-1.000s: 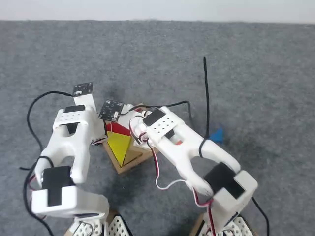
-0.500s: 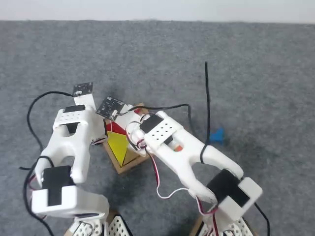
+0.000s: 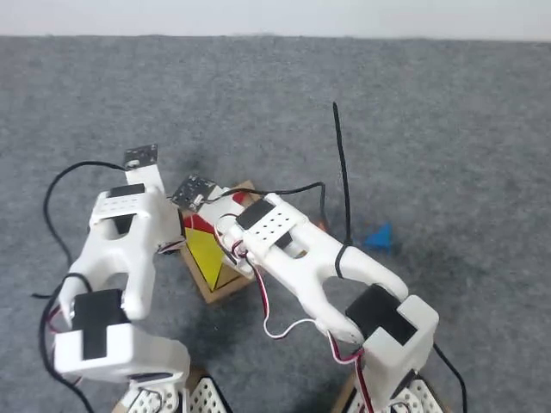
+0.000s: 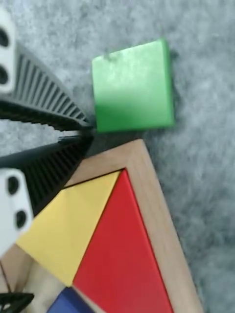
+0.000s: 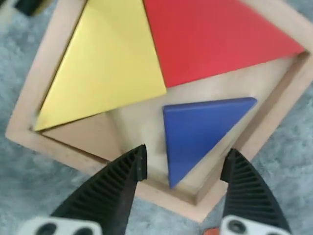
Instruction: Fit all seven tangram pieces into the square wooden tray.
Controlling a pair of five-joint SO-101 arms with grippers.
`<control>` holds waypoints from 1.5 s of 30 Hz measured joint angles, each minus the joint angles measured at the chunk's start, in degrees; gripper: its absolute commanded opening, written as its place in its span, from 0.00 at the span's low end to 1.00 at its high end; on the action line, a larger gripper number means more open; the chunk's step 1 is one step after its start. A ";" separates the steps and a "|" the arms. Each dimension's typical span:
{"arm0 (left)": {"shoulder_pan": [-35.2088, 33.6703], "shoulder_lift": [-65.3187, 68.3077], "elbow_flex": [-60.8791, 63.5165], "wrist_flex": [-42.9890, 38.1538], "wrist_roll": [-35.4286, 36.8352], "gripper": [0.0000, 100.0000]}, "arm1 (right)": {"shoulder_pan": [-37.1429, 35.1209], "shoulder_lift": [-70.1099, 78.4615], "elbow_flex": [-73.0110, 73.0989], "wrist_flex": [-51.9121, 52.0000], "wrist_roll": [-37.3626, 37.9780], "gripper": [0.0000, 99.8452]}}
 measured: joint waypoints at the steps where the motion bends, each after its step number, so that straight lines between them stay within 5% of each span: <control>1: 0.09 0.00 0.00 0.00 0.00 0.03 | 0.44 0.26 0.00 -0.35 1.49 0.26; 21: 3.25 9.67 -10.55 6.95 -1.76 0.03 | 11.69 2.64 -0.70 -15.65 15.21 0.25; 38: 3.43 8.97 -9.76 6.33 -1.93 0.03 | 15.91 2.64 -2.81 -18.02 15.30 0.25; 45: 3.43 8.97 -9.76 6.33 -2.11 0.03 | 15.91 -2.37 -2.81 -18.02 8.44 0.25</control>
